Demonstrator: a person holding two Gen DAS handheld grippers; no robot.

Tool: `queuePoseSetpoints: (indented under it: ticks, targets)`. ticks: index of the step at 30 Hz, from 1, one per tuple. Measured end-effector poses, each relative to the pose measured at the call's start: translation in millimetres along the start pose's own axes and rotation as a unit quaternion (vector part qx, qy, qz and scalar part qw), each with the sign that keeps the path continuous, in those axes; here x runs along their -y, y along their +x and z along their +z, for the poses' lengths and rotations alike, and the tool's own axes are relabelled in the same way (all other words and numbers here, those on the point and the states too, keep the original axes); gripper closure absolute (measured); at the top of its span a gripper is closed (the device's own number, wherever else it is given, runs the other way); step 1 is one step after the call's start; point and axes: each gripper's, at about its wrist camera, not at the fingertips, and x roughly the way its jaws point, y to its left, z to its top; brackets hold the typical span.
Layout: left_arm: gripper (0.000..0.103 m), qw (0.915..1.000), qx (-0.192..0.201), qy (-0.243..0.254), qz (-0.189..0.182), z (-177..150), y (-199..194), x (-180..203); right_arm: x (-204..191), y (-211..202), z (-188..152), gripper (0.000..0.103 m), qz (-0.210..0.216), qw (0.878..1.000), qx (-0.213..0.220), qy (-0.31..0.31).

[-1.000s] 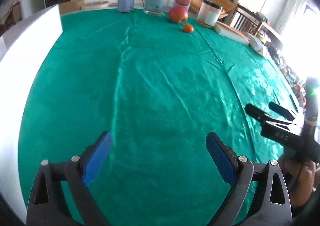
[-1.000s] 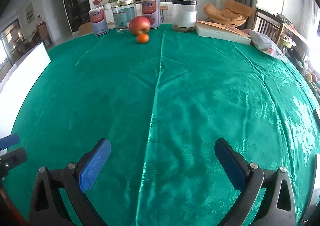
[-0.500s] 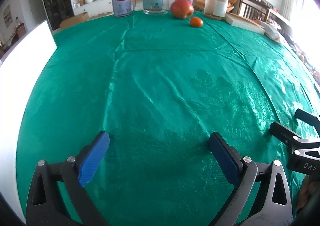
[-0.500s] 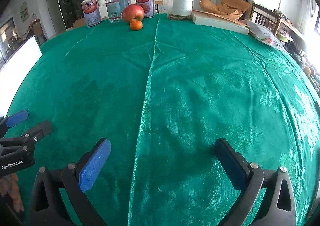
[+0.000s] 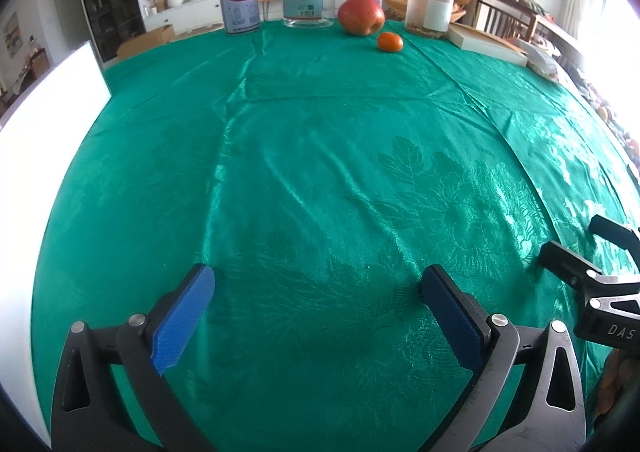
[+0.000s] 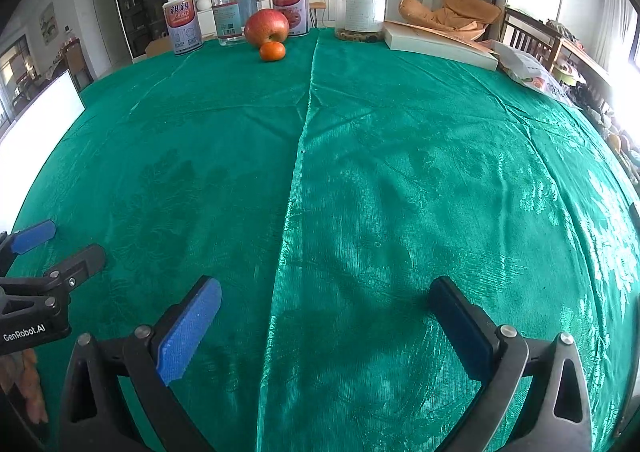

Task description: Organize fruits

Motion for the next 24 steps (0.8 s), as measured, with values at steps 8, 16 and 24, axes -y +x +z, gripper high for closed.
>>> queuePoseSetpoints:
  ticks: [8, 16, 24]
  targets:
    - [0.001, 1.0, 0.0, 0.0, 0.0, 0, 0, 0, 0, 0, 0, 0.0, 0.0, 1.0, 0.0, 0.0]
    - [0.003, 0.9977, -0.041, -0.017, -0.051, 25, -13, -29, 4, 6, 20, 0.0, 0.044, 0.998, -0.042, -0.01]
    - [0.003, 0.9886, -0.056, -0.1, -0.098, 35, -23, -75, 5, 81, 216, 0.029, 0.133, 0.988, -0.048, 0.053]
